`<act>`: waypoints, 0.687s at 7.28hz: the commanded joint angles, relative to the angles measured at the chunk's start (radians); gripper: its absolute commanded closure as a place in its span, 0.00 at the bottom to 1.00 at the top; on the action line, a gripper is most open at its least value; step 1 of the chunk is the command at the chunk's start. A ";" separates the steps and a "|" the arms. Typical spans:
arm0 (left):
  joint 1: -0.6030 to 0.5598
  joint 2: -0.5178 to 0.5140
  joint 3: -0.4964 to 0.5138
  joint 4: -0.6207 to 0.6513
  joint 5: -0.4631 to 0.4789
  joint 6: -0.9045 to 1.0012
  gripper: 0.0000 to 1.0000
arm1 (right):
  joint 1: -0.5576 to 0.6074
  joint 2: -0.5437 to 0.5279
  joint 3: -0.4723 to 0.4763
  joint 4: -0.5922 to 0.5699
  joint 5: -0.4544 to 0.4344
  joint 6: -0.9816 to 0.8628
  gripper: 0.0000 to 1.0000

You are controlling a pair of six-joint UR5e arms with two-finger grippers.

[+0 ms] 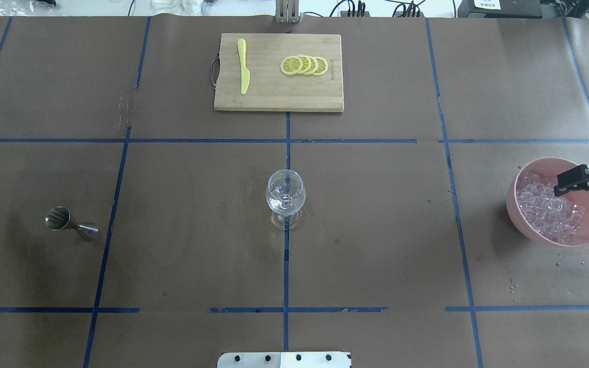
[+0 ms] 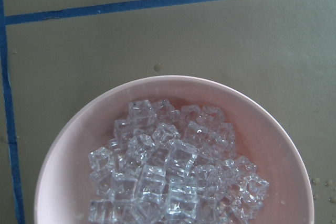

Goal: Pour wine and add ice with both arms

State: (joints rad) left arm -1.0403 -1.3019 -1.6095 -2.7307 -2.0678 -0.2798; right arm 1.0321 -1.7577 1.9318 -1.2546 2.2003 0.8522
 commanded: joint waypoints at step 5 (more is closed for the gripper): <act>-0.035 -0.030 -0.007 0.049 -0.032 -0.053 0.00 | -0.089 -0.011 -0.079 0.188 -0.090 0.160 0.99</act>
State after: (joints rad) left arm -1.0749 -1.3324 -1.6150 -2.6770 -2.1022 -0.3165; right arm 0.9446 -1.7695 1.8452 -1.0711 2.1079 0.9997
